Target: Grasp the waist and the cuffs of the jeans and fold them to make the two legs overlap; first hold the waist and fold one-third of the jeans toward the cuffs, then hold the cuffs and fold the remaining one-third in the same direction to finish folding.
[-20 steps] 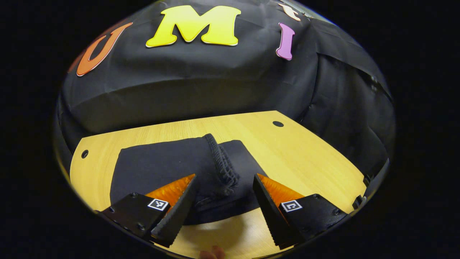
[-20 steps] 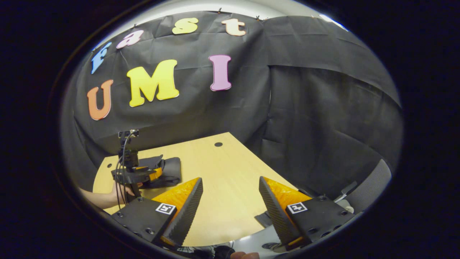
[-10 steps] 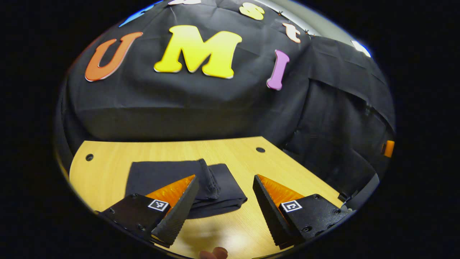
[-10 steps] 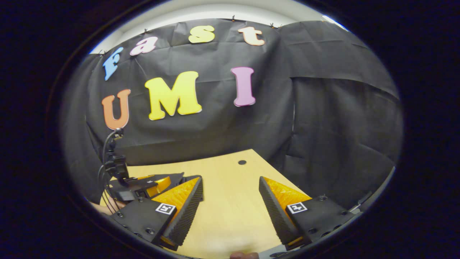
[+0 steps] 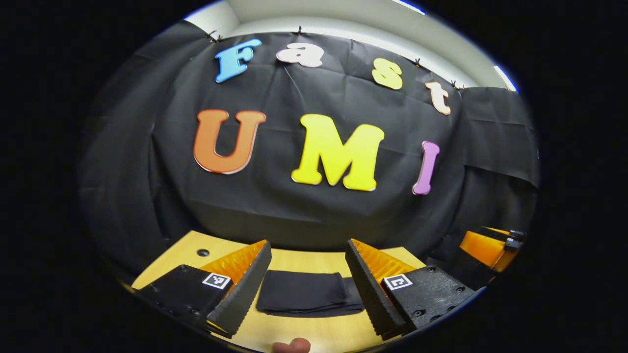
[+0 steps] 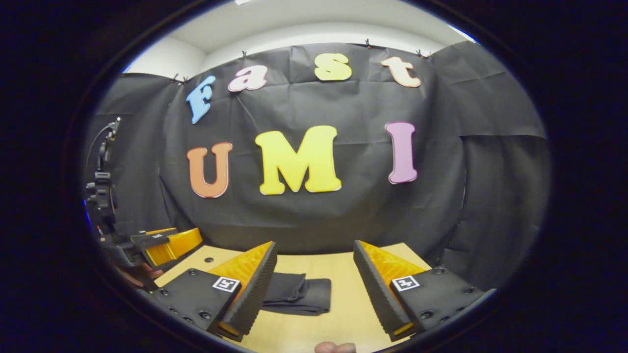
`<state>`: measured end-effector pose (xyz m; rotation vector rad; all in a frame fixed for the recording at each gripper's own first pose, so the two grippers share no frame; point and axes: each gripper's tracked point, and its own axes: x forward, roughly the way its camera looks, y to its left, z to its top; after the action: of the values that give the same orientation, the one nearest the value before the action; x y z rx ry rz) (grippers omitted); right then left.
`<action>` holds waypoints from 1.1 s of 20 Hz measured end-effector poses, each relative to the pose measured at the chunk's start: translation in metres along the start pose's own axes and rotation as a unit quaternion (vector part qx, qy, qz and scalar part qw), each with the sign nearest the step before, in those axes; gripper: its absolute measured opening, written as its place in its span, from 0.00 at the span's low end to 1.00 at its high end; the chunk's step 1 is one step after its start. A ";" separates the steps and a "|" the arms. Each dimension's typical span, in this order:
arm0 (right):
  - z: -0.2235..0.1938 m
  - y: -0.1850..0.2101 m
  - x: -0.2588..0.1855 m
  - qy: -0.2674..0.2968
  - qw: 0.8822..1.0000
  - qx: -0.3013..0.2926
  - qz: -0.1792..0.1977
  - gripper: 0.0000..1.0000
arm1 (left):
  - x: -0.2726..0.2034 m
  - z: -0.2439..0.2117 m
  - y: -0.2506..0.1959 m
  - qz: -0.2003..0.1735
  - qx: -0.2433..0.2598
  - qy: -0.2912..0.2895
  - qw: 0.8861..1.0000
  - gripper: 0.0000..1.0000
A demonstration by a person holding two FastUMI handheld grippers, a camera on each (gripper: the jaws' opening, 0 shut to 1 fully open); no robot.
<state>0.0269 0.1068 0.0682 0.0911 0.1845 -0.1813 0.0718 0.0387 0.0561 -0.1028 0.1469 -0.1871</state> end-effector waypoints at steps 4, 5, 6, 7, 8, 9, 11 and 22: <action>0.008 0.016 0.006 -0.025 1.000 -0.013 0.006 0.94 | -0.030 0.028 0.020 0.042 0.013 -0.034 0.998 0.98; 0.007 0.020 0.005 -0.025 1.000 -0.013 0.007 0.94 | -0.030 0.032 0.019 0.051 0.021 -0.038 0.998 1.00; 0.006 0.023 0.004 -0.025 1.000 -0.011 0.008 0.94 | -0.032 0.035 0.018 0.054 0.026 -0.042 0.997 0.98; 0.007 0.025 0.004 -0.024 1.000 -0.008 0.009 0.94 | -0.032 0.038 0.018 0.057 0.028 -0.045 0.997 0.98; 0.008 0.028 0.003 -0.025 1.000 -0.007 0.012 0.94 | -0.032 0.040 0.017 0.058 0.031 -0.049 0.997 0.98; 0.009 0.032 0.003 -0.026 1.000 -0.008 0.014 0.94 | -0.036 0.042 0.018 0.056 0.033 -0.051 0.997 0.98; 0.013 0.033 0.003 -0.032 0.999 -0.013 0.013 0.94 | -0.041 0.044 0.018 0.056 0.038 -0.054 0.996 0.98; 0.021 0.043 0.000 -0.036 0.999 -0.030 0.009 0.96 | -0.054 0.042 0.029 0.053 0.029 -0.054 0.997 0.98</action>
<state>0.0382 0.1465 0.0923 0.0273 0.1174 -0.1614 0.0313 0.0812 0.1016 -0.0475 0.0390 -0.0795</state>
